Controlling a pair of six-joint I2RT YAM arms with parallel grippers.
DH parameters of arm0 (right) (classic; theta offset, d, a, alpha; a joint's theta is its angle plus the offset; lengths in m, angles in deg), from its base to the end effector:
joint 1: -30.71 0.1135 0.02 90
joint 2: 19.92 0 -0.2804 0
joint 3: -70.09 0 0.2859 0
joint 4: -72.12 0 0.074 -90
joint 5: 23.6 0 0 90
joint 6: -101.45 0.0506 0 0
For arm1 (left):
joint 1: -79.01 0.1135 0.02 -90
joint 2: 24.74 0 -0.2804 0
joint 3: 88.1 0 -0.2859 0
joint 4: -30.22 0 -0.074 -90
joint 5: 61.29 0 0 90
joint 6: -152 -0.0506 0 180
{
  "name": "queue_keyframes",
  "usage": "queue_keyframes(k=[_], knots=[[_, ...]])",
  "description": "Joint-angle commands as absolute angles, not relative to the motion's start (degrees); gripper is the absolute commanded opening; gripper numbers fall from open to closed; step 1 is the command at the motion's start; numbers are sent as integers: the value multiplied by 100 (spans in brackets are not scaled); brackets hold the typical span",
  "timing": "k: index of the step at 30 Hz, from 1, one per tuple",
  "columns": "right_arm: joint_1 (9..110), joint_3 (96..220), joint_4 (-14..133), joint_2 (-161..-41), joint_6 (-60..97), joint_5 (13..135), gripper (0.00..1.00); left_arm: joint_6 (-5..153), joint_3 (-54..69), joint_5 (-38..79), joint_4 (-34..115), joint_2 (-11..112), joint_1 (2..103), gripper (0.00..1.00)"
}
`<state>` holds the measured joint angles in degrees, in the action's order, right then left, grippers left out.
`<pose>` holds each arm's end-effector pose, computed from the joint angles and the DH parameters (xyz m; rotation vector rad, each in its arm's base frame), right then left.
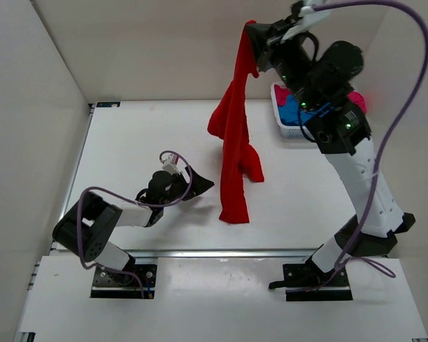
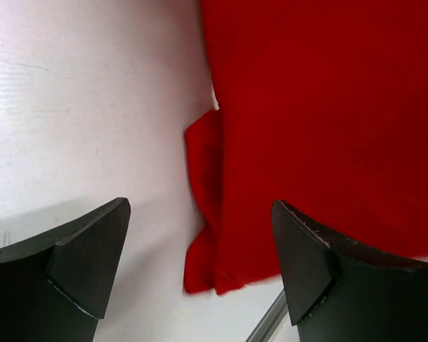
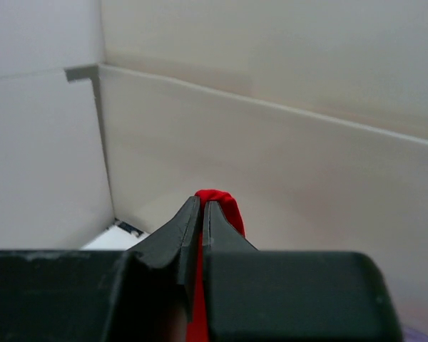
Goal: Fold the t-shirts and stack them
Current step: Flatten out the tshirt
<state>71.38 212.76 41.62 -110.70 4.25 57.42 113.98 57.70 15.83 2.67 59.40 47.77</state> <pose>0.2446 0.1998 0.6640 -0.3620 1.1573 0.4178 0.2416 -0.1597 0.1266 -0.2258 2.1314 -1.1307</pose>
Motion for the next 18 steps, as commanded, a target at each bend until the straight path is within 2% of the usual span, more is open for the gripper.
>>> queue_keyframes(k=[1,4,9,14,18], knots=[[7035,21421,5157,-10386,653,6418,0,11630,5561,1413,-598,6350,4781,91],[6851,21334,5324,-10140,950,6884,0,12007,5701,1343,-1433,6719,4851,90],[4868,20711,5867,-9596,2724,8491,0,12141,5658,1605,-1989,6983,4852,92],[4241,20358,6177,-9173,3289,8854,0,12142,5272,1878,-2359,7325,4887,93],[3933,20112,6414,-9015,3676,9109,0,11816,4342,1363,-2324,7887,4755,97]])
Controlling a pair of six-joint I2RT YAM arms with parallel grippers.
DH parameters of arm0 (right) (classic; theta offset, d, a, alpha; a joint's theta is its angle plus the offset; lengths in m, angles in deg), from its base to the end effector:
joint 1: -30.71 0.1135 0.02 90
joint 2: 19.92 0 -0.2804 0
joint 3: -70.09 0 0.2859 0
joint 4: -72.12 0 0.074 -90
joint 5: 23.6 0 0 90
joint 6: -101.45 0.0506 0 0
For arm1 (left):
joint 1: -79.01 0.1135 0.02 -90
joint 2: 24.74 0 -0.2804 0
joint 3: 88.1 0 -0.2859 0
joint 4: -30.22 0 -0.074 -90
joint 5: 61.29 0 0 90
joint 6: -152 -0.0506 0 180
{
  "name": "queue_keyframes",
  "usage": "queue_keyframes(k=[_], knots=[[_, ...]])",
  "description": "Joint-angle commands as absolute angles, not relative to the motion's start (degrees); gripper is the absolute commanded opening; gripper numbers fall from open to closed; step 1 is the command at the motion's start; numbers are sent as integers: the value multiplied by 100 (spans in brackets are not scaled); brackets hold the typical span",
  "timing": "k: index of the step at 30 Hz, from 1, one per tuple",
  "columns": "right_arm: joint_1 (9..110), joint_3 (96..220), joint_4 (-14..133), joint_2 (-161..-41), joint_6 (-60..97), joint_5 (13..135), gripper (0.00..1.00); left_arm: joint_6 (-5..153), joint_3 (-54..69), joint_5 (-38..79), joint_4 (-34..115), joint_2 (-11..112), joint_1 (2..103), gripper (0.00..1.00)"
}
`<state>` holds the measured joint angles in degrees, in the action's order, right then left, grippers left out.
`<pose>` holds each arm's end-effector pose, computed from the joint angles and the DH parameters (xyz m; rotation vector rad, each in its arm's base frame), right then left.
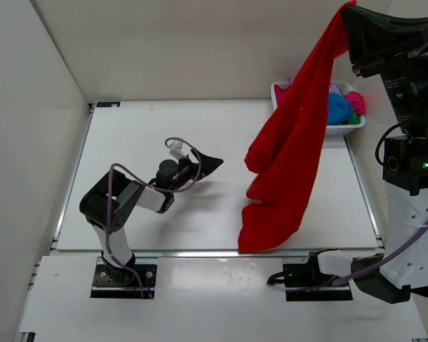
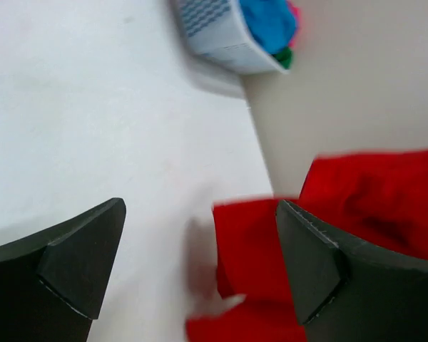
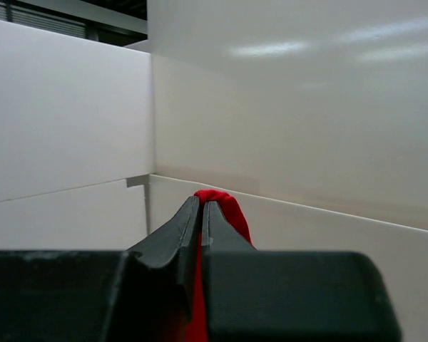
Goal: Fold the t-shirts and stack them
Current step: Flatten out the tshirt
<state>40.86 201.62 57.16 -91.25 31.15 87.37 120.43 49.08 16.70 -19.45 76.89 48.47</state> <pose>0.1520 0.0456 0.7133 -0.2865 0.8123 0.6319 0.2931 -0.1851 0.1240 -0.2944 1.8962 -1.2844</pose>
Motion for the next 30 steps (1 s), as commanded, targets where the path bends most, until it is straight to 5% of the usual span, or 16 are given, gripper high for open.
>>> queue_keyframes(k=[1,10,25,27,30], knots=[[3915,20077,6423,-9006,3685,9135,0,11877,4166,1081,-2472,8080,4668,98],[3906,19989,6335,-8988,3580,9083,0,12729,4269,938,-3360,8934,3780,99],[3739,19690,6546,-8892,3799,9232,0,13362,2907,1236,-2709,9875,2918,99],[3757,19690,6529,-8856,3747,9224,0,13477,2836,1350,-2964,9945,2997,90],[3879,19699,6415,-8830,3528,9066,0,13574,3335,1614,-3395,9648,3243,34]])
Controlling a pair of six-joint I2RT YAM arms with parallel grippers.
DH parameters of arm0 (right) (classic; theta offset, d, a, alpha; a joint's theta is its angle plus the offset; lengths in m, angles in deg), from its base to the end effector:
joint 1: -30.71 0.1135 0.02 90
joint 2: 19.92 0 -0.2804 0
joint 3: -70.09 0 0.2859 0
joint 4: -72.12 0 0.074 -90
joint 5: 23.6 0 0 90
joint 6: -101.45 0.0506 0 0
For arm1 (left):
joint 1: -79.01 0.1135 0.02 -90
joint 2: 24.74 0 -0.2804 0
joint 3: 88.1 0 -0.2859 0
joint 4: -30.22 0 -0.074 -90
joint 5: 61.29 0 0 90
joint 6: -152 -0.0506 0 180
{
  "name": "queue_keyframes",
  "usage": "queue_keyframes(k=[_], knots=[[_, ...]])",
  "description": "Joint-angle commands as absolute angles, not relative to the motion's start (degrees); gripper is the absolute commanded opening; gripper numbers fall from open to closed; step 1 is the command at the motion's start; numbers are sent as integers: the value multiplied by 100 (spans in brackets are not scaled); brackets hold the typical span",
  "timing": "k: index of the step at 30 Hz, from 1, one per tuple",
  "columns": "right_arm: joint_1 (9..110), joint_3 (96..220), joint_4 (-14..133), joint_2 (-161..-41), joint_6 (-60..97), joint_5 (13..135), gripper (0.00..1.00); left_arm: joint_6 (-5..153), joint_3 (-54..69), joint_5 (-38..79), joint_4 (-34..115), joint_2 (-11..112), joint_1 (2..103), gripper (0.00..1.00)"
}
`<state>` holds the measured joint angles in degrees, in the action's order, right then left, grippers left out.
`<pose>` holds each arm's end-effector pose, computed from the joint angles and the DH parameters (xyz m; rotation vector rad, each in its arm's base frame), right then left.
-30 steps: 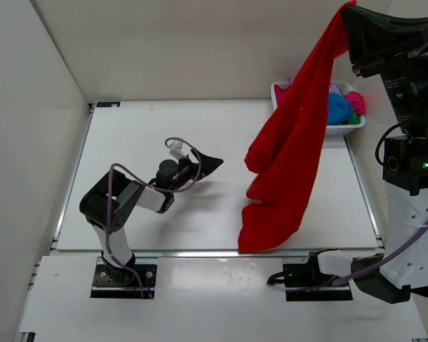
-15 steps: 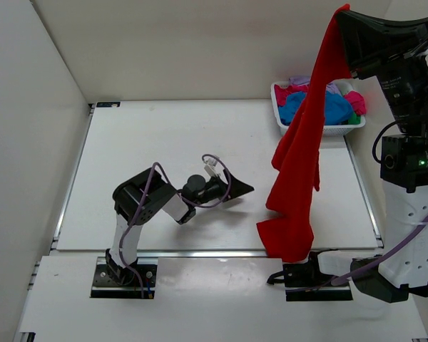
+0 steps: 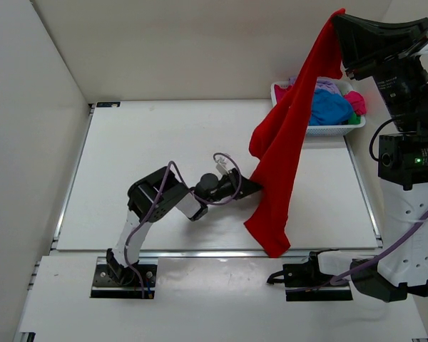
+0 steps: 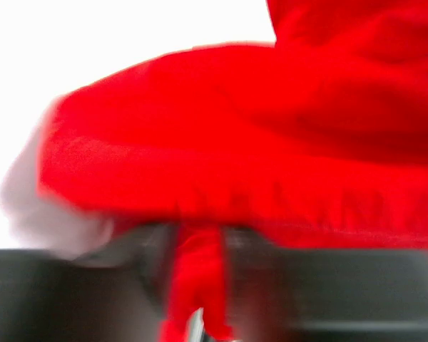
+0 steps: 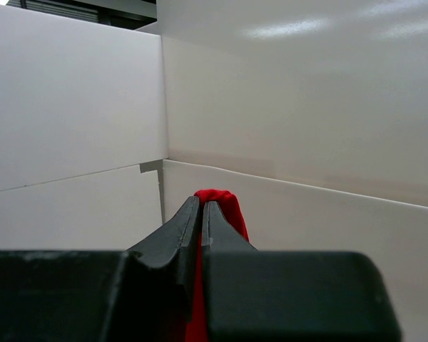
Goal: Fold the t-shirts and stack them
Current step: Flatten out the tshirt
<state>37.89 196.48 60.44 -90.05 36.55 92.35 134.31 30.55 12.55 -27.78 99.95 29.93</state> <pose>0.1645 0.0430 0.6988 -0.3087 0.8540 0.7044 0.2710 -0.3341 0.0771 -0.1499 2.0188 -1.7343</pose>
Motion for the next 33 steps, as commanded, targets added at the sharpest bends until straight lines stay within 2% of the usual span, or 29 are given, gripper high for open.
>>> queue_keyframes(k=[1,3,5,9,11,12,13,15,17,18,19,20,21,25,28,33], knots=[[3880,19690,6379,-8821,3501,9092,0,13565,3520,1693,-3439,9516,3469,25],[3950,19594,6221,-8699,3255,8908,0,13443,4353,1755,-3510,8885,3822,7],[3976,19383,6168,-8567,3158,8846,0,13276,4900,1607,-3362,8243,4549,0],[3802,18874,6150,-8434,3280,8959,0,12442,5429,1106,-2029,6357,5571,0],[3696,18741,6142,-8417,3412,9074,0,11374,4983,913,248,5667,5748,0],[3643,18688,6168,-8443,3500,9161,0,11142,4555,737,713,5500,5739,0],[3582,18688,6203,-8478,3544,9197,0,10930,4316,683,1257,5542,5583,2],[3537,18679,6238,-8522,3702,9276,0,11190,4383,342,853,5699,5170,36],[3554,18801,6212,-8618,3799,9329,0,11997,4681,383,255,6067,4828,53],[3511,18828,6203,-8610,3782,9329,0,12114,4700,462,182,6174,4721,72],[3537,18846,6151,-8653,3756,9320,0,12237,4674,594,146,6401,4494,84],[3563,18864,6177,-8654,3764,9312,0,12255,4665,638,242,6525,4291,89],[3590,18864,6168,-8671,3773,9320,1,12282,4552,778,321,6770,4159,92],[3599,18811,6141,-8601,3746,9303,0,12440,4323,1174,94,7342,3946,89],[3607,18758,6151,-8592,3729,9294,0,12642,4016,1097,129,7799,3955,92],[3537,18697,6186,-8628,3755,9329,0,13273,3383,990,-30,8625,3841,93]])
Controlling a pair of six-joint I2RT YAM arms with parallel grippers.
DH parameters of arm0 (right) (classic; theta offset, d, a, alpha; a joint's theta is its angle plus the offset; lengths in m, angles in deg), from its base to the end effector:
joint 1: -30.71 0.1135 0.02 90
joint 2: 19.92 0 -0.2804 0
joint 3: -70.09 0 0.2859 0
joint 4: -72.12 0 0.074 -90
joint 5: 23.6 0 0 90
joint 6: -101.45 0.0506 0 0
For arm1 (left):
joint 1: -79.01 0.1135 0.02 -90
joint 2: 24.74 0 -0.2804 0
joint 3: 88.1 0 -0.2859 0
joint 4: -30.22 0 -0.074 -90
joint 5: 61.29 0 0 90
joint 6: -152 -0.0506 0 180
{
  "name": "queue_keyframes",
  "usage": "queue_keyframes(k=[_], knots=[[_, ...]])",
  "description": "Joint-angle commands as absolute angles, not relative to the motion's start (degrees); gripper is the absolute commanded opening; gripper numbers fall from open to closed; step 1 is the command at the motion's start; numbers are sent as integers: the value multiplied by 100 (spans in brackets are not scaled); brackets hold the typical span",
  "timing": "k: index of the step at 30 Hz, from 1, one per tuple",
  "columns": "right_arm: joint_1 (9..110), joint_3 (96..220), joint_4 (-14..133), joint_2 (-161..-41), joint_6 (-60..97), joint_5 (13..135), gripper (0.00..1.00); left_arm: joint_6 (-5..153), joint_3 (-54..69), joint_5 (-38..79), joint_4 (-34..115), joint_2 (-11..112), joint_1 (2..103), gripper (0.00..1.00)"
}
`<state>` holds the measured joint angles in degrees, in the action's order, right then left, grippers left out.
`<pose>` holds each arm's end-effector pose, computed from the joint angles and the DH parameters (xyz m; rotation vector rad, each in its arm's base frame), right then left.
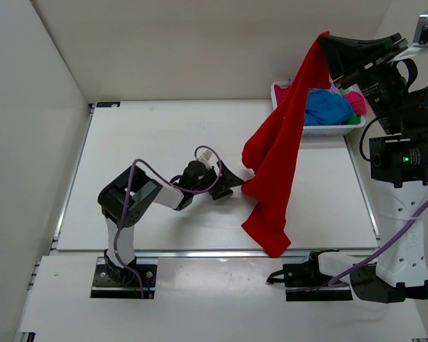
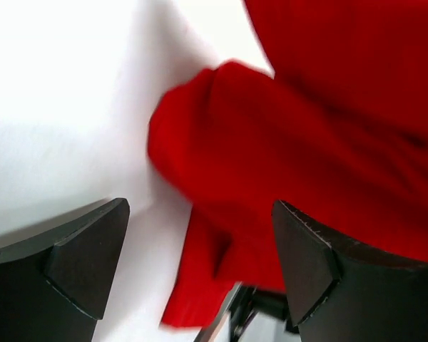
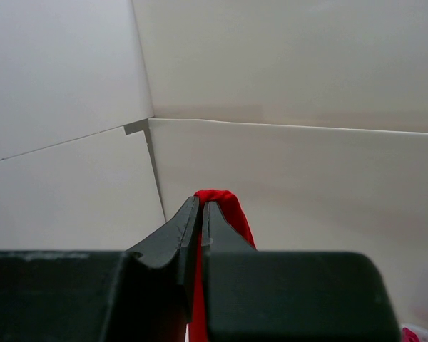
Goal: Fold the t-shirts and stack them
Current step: Flatten out the tshirt
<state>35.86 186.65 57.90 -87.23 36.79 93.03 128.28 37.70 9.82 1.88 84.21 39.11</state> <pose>0.1933 0.0402 0.6572 -0.2621 1.0234 0.7056 0.2850 -0.2597 0.0910 -0.2994 2.3362 -1.3954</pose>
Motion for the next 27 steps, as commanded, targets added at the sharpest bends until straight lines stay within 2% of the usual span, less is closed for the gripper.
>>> queue_keyframes(k=[1,6,10,12,13,14,15,16,18,22,25,27], knots=[[3554,18714,6203,-8628,3764,9303,0,13336,3312,1025,5,8705,3806,92],[3642,18793,6124,-8680,3650,9285,0,13432,2705,1035,445,9136,3691,90],[3626,18811,6089,-8707,3606,9224,0,13941,2862,745,-63,9286,3639,92],[3625,18811,6080,-8750,3588,9206,0,14188,2968,517,-301,9277,3665,76],[3608,18802,6080,-8768,3623,9223,0,14363,3055,385,-459,9295,3674,60],[3573,18776,6080,-8725,3615,9215,0,14513,3082,332,-617,9278,3691,53],[3564,18758,6080,-8733,3632,9232,0,14671,3117,183,-845,9330,3718,30],[3546,18723,6115,-8707,3685,9250,0,14742,3179,138,-995,9426,3787,13],[3467,18706,6063,-8742,3694,9232,0,15119,3398,85,-1643,9445,3893,0],[3476,18653,5493,-8558,3159,8637,0,15306,4495,523,-2437,8604,4358,0],[3432,18582,5238,-8435,2869,8302,0,14735,4962,464,-1816,7349,4991,0],[3362,18521,5087,-8347,2710,8108,0,14070,4990,463,-669,6032,5631,0]])
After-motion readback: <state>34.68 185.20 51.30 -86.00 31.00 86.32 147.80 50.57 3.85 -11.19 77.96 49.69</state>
